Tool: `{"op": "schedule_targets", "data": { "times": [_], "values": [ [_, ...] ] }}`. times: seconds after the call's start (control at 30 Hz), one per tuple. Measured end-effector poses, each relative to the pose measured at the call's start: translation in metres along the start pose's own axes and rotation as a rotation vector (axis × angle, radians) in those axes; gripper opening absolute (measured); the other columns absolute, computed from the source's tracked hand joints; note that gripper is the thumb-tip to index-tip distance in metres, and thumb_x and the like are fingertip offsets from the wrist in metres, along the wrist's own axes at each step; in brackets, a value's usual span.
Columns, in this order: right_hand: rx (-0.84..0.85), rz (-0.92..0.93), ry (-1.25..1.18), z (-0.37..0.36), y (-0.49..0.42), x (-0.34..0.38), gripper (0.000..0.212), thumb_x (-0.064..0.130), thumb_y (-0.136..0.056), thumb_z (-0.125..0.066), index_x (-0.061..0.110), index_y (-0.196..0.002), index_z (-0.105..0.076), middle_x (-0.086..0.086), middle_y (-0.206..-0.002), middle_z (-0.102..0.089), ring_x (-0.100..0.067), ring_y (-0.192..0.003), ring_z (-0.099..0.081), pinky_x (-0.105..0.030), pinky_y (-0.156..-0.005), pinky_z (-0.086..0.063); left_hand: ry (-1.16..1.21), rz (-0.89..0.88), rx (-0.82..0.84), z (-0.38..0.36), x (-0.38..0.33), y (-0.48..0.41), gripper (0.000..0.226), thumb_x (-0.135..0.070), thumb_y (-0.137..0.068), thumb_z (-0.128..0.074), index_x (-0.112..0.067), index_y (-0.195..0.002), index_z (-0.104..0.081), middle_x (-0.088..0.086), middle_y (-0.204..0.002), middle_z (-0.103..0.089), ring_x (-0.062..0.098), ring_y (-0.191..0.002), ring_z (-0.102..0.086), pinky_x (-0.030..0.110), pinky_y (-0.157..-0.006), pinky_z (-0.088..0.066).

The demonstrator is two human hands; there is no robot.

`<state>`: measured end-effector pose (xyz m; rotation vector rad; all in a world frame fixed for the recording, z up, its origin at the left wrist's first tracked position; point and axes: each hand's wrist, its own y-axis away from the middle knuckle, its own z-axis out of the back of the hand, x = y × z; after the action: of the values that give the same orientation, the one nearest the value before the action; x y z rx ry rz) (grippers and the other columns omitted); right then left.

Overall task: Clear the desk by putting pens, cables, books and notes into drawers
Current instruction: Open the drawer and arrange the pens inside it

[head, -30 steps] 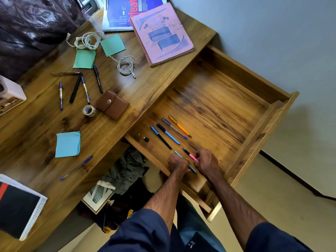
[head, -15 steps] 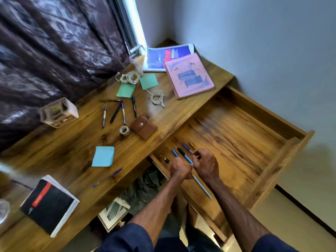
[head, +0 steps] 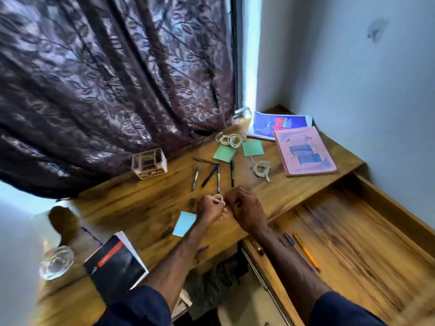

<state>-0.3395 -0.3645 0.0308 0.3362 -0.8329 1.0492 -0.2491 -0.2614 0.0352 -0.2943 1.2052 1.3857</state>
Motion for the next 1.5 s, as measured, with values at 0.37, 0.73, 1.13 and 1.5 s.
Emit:
{"op": "schedule_targets", "data": {
  "times": [0.37, 0.73, 1.13, 1.5],
  "values": [
    [0.245, -0.033, 0.135, -0.123, -0.057, 0.090, 0.017, 0.007, -0.081, -0.057, 0.013, -0.085, -0.073, -0.007, -0.091, -0.076, -0.026, -0.088, -0.071, -0.037, -0.069, -0.055, 0.094, 0.095, -0.112, 0.130, 0.051, -0.073, 0.017, -0.006, -0.094, -0.062, -0.005, -0.077, -0.066, 0.017, -0.081, -0.076, 0.026, -0.063, -0.070, 0.037, -0.063, -0.060],
    [0.426, -0.026, 0.132, -0.210, -0.063, 0.124, 0.018, 0.007, -0.087, -0.060, 0.009, -0.099, -0.073, -0.010, -0.103, -0.075, -0.029, -0.097, -0.070, -0.043, -0.081, -0.057, 0.063, 0.194, -0.078, 0.192, 0.112, -0.109, 0.013, -0.001, -0.096, -0.058, 0.003, -0.090, -0.068, 0.027, -0.098, -0.074, 0.033, -0.076, -0.066, 0.052, -0.083, -0.059],
    [0.488, 0.100, 0.070, -0.255, -0.041, 0.140, 0.015, 0.000, -0.080, -0.064, 0.005, -0.087, -0.076, -0.015, -0.090, -0.076, -0.035, -0.085, -0.071, -0.041, -0.073, -0.056, -0.094, 0.169, -0.134, 0.242, 0.162, -0.100, 0.021, -0.013, -0.097, -0.057, -0.004, -0.091, -0.074, 0.014, -0.091, -0.078, 0.030, -0.084, -0.076, 0.046, -0.080, -0.063],
    [0.552, 0.116, 0.168, -0.267, -0.012, 0.153, 0.024, 0.012, -0.093, -0.060, 0.000, -0.108, -0.072, -0.015, -0.111, -0.072, -0.032, -0.106, -0.067, -0.040, -0.092, -0.049, -0.325, 0.082, -0.501, 0.298, 0.209, -0.071, 0.020, -0.024, -0.098, -0.059, -0.010, -0.108, -0.071, 0.007, -0.106, -0.073, 0.025, -0.103, -0.068, 0.038, -0.088, -0.053]
  ]
}}
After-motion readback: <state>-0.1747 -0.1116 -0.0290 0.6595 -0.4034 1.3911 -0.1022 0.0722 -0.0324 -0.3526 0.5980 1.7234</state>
